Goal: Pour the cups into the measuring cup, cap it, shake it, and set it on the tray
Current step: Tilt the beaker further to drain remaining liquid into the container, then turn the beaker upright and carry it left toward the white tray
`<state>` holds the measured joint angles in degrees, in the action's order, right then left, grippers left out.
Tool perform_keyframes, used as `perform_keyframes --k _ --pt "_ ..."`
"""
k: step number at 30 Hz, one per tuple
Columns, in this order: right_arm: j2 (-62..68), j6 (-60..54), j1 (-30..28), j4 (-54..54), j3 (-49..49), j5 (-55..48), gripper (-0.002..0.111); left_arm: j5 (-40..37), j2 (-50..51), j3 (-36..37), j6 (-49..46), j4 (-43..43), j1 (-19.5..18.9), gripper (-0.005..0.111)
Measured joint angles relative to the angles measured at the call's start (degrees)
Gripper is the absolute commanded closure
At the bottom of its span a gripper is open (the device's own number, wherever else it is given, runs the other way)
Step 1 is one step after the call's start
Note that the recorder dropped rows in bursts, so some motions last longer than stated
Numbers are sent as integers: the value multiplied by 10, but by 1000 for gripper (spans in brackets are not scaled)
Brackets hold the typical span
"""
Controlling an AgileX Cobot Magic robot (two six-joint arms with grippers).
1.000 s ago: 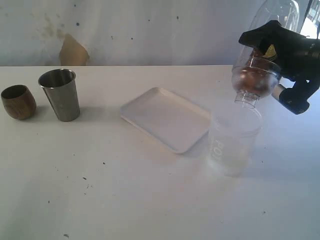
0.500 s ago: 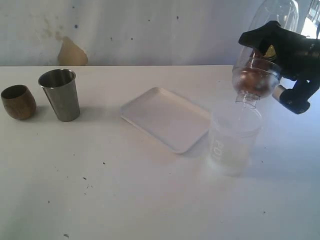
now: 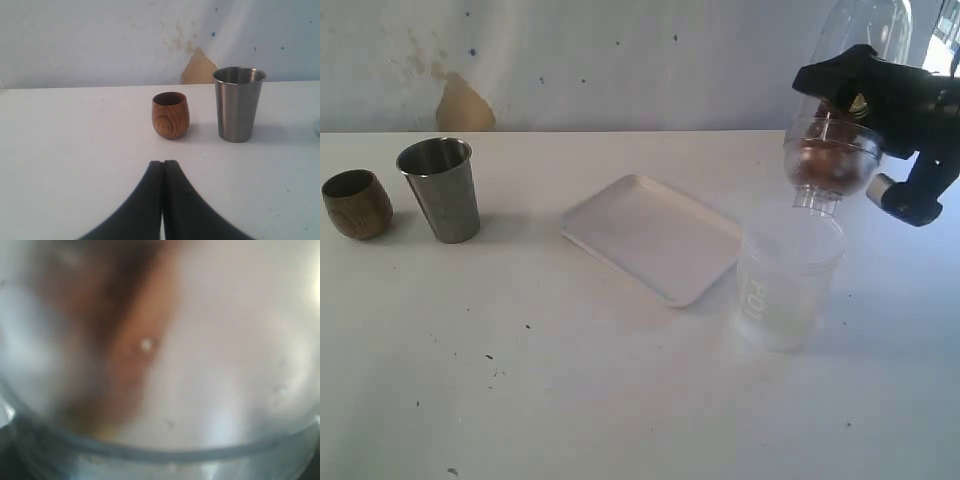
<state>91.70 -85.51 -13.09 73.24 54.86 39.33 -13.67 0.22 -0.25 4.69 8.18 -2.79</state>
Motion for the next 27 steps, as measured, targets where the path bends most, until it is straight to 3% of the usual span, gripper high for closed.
perform_keyframes --k 11,27 --pt "0 58 0 0 0 17 108 0 0 0 0 0 0 107" --pt "0 631 0 1 0 17 108 0 0 0 0 0 0 107"
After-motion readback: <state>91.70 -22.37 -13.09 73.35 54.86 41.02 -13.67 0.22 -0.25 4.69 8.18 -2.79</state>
